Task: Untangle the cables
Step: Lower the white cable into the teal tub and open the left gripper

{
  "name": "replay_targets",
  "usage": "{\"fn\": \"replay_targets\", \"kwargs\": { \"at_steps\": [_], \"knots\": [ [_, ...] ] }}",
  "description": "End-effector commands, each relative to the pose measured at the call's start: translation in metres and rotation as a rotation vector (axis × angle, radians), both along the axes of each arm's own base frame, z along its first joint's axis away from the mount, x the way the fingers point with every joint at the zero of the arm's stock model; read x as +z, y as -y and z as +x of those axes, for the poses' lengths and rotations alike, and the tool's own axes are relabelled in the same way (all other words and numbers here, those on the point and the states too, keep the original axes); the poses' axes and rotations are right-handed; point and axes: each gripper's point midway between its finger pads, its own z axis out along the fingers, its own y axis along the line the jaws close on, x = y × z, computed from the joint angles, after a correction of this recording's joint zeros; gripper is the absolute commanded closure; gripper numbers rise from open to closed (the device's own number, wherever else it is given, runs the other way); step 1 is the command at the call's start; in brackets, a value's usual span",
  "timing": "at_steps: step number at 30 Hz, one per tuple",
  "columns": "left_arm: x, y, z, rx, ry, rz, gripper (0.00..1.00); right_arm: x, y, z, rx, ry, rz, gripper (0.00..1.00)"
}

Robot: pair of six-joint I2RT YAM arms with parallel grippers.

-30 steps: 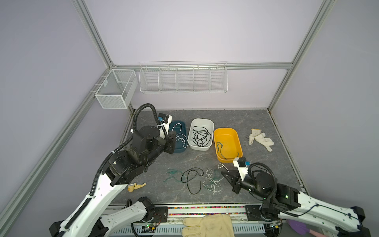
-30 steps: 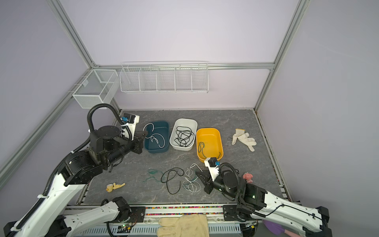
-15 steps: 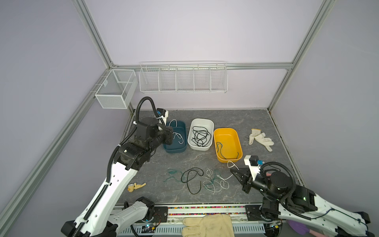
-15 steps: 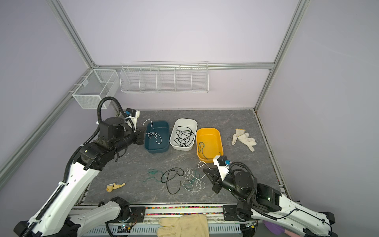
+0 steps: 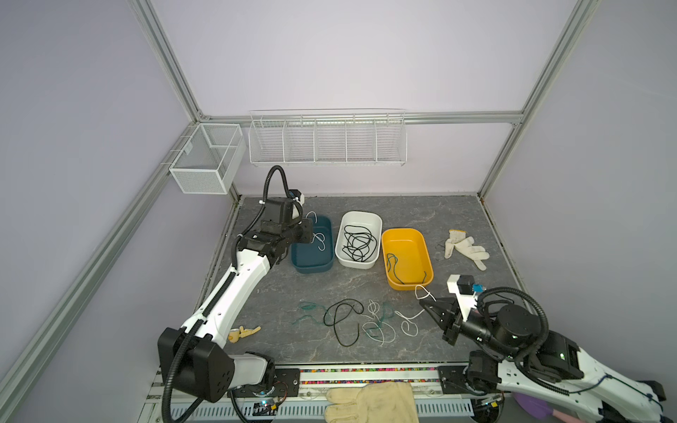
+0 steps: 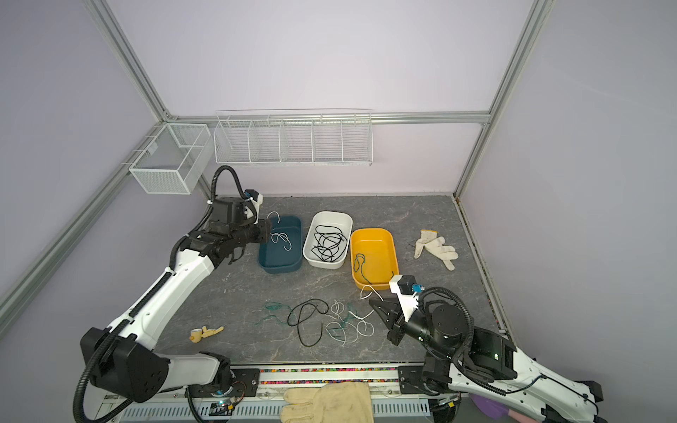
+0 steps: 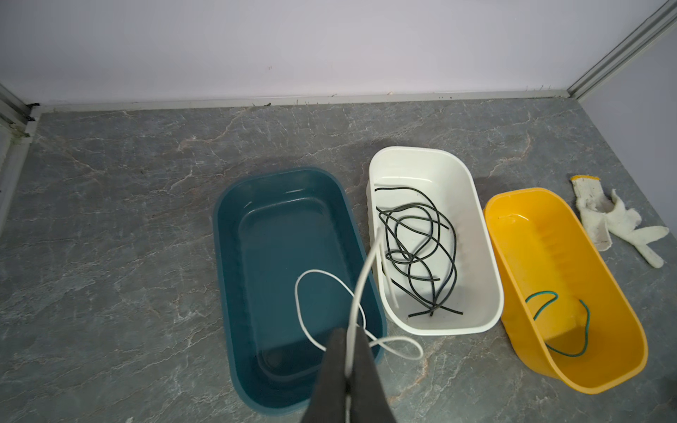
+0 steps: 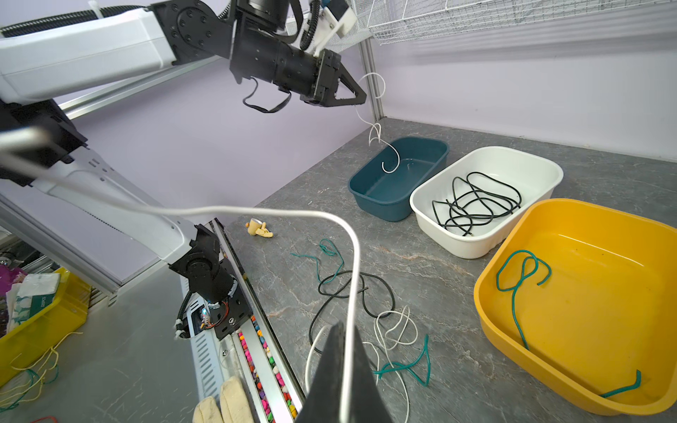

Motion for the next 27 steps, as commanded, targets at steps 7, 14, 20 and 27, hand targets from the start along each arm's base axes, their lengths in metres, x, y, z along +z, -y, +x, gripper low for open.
{"fn": "replay_targets", "kwargs": {
  "at_steps": [7,14,20,27],
  "knots": [
    [-0.055,-0.002,0.029,0.035,-0.085,0.068,1.0,0.011,0.014,-0.005,-0.003,0.026,0.003,0.94],
    [-0.098,-0.005,0.038,0.051,-0.206,0.14,1.0,0.012,0.025,-0.007,-0.015,0.022,0.004,0.94],
    [-0.117,-0.009,0.037,0.054,-0.255,0.181,0.98,0.009,0.028,-0.008,-0.018,0.01,-0.004,0.94],
    [-0.114,-0.014,0.035,0.052,-0.27,0.207,0.8,0.011,0.032,-0.009,-0.019,0.003,0.014,0.94]
  ]
}}
